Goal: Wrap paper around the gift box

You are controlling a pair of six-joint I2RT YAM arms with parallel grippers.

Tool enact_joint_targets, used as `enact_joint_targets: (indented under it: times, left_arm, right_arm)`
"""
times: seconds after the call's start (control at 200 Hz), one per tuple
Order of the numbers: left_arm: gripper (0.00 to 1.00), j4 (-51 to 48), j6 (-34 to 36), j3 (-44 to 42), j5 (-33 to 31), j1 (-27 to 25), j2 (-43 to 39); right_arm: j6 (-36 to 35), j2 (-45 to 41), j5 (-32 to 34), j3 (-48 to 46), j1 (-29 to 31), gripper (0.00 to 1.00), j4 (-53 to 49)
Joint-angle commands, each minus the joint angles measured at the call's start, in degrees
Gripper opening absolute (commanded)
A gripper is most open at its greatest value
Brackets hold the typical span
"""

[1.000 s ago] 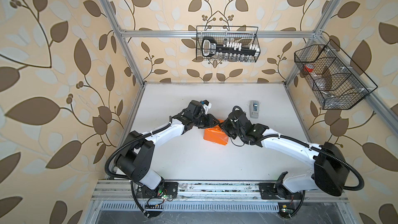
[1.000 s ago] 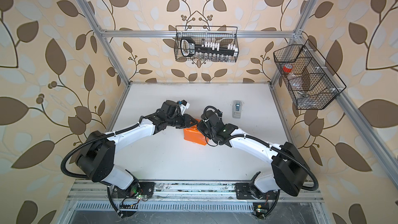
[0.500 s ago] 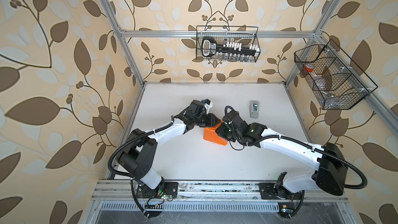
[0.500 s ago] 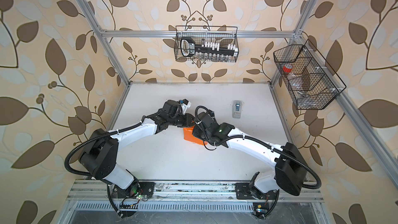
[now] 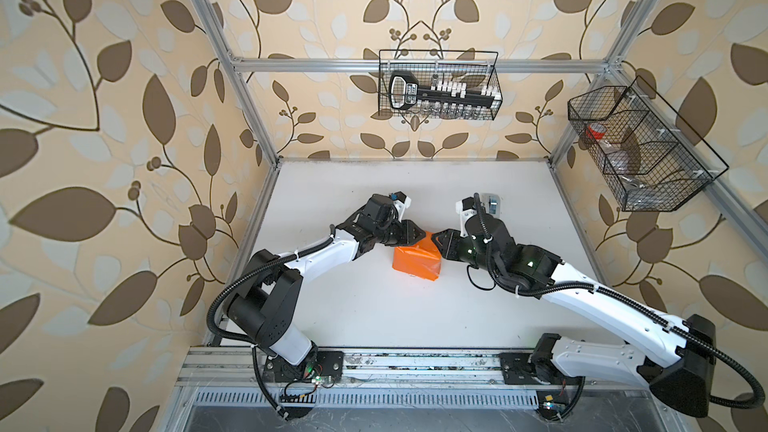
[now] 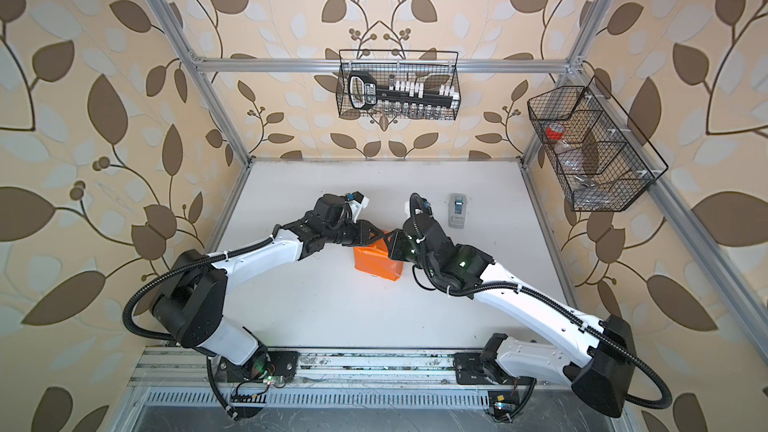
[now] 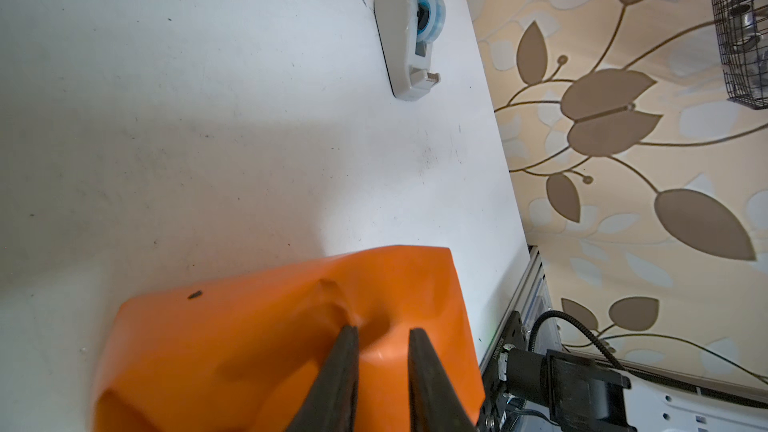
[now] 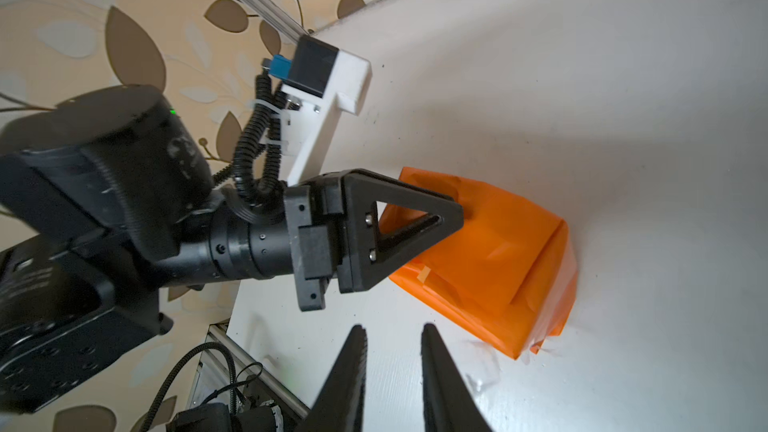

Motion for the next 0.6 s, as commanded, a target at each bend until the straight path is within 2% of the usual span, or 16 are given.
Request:
enact_joint_targets:
  times: [0.0, 0.045, 0.115, 0.16, 0.19, 0.335, 0.52, 0.595]
  left_arm:
    - [0.25, -16.12, 0.59, -4.76, -2.42, -1.85, 4.14]
    - [0.25, -16.20, 0.56, -4.74, -2.42, -1.81, 4.14]
    - [0.25, -16.26, 0.53, -4.71, -2.55, -1.84, 3.79]
    - [0.25, -16.09, 0.41, -4.88, -2.60, -1.84, 3.50]
    - [0.25, -16.15, 0.40, -4.90, -2.60, -1.84, 3.39]
    - [0.25, -16.28, 0.33, -5.05, -2.51, -1.79, 2.90]
    - [0.25, -16.16, 0.00, -5.65, -2.69, -1.79, 1.68]
    - [0.25, -15.91, -0.30, -5.85, -2.51, -1.82, 1.38]
  right_arm:
    - [-7.02, -1.10, -8.38, -4.27, -3.53, 0.25, 3.03]
    - [-6.64, -0.92, -13.40, -5.60, -5.34, 0.26, 5.30]
    - [-7.90, -0.43, -14.70, -5.07, -4.68, 0.28, 5.42]
    - [-9.76, -0.04, -15.85, -4.82, -3.97, 0.39, 5.72]
    - [-10.59, 0.28, -17.01, -5.11, -3.86, 0.42, 6.19]
    - [-13.02, 1.08, -23.83, -8.70, -5.76, 0.45, 12.77]
    - [-6.52, 3.21, -35.34, -16.10, -9.55, 0.45, 31.14]
    - [-2.77, 4.54, -37.69, -18.66, -9.87, 0.46, 39.59]
